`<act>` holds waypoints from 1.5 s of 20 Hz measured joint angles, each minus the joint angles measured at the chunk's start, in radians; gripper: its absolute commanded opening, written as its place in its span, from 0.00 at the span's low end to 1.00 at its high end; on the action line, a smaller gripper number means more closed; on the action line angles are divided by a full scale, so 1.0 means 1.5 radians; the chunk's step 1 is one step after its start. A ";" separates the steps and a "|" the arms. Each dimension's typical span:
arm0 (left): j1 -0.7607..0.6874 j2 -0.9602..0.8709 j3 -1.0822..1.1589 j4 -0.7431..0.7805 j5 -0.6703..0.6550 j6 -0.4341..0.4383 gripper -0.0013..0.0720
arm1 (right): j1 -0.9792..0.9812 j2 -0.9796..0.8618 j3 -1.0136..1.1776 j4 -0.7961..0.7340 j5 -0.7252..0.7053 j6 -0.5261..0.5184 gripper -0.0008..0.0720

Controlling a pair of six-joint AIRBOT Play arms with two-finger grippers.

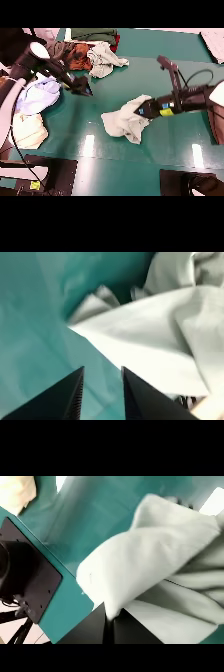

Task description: Fold the shirts.

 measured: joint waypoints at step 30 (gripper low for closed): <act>-0.040 -0.035 -0.309 -0.003 0.114 0.053 0.05 | -0.098 0.029 -0.011 -0.096 0.084 0.049 0.97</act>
